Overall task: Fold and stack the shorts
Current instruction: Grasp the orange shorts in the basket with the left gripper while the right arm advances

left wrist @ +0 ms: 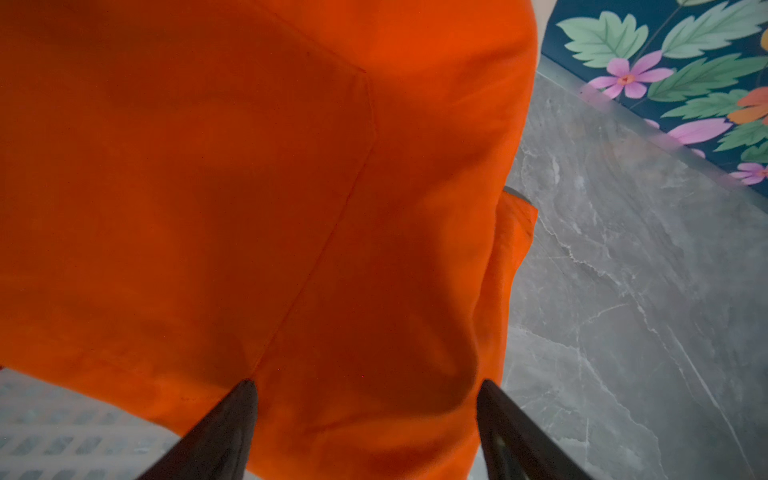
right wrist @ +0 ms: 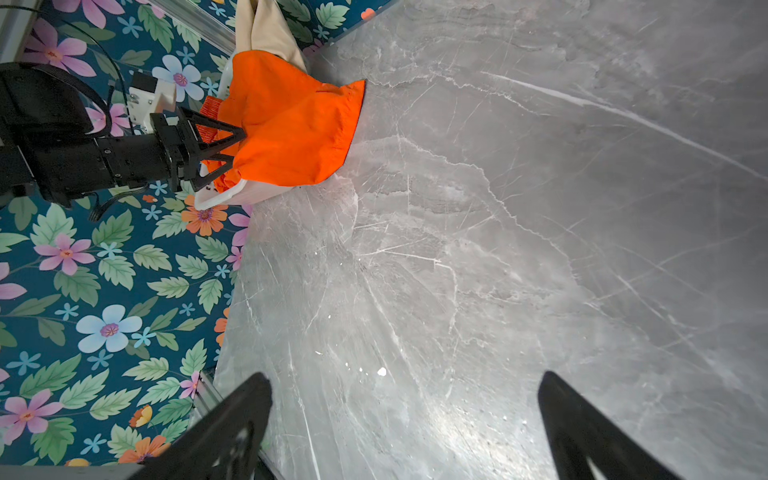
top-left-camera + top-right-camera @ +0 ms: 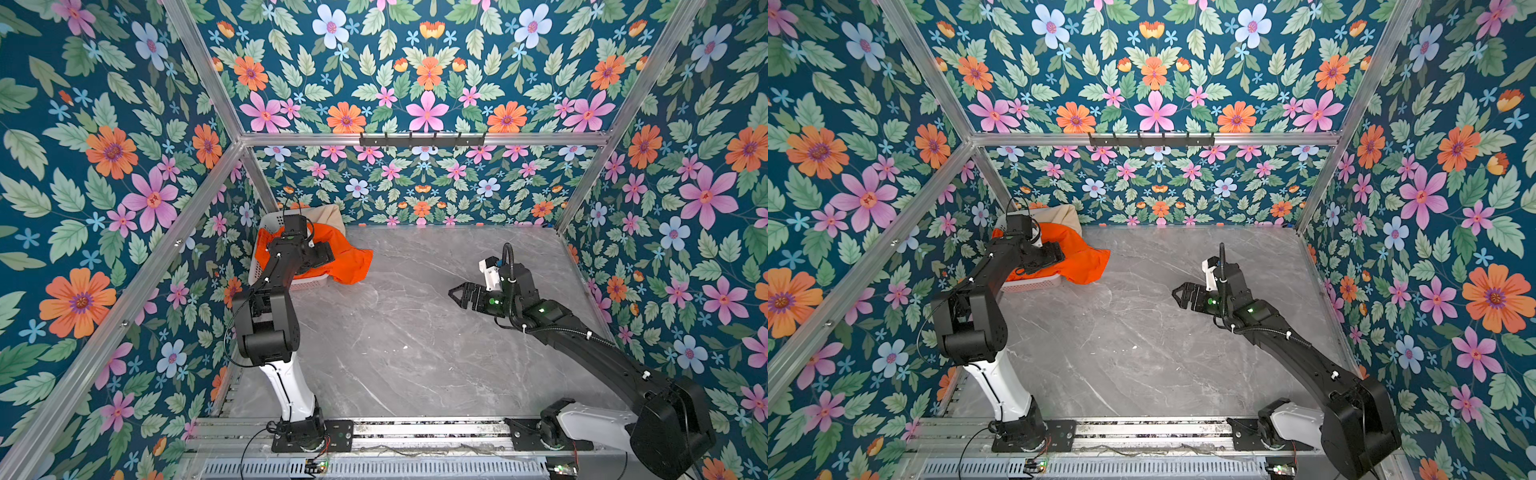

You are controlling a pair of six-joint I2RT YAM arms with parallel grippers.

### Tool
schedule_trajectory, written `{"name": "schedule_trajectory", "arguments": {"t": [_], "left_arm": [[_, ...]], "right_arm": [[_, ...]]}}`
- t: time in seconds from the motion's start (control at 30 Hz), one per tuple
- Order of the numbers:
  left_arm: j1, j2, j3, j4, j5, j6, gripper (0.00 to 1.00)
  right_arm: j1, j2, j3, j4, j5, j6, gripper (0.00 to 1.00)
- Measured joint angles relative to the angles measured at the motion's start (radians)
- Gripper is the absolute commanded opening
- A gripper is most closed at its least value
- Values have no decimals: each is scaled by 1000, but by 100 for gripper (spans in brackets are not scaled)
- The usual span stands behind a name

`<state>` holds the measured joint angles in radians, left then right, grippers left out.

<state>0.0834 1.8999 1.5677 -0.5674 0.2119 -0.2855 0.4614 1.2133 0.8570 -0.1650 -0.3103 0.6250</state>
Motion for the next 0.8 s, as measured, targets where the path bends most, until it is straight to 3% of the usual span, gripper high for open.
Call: {"name": "schedule_trajectory", "arguments": {"t": [0.27,0.43,0.63,0.8], "left_arm": [[17,1,-29,23,27,-32,82],[100,-69,-123,96,9,-147,82],[165,-100,-169,187,26,-290,89],[196,-16,-115,238,55,-376,99]], "right_arm": [[1,2,-2,6,1,13,99],[2,2,-3,7,2,22,99],[2,2,-10,9,14,29,99],[2,16,-10,13,19,37,99]]}}
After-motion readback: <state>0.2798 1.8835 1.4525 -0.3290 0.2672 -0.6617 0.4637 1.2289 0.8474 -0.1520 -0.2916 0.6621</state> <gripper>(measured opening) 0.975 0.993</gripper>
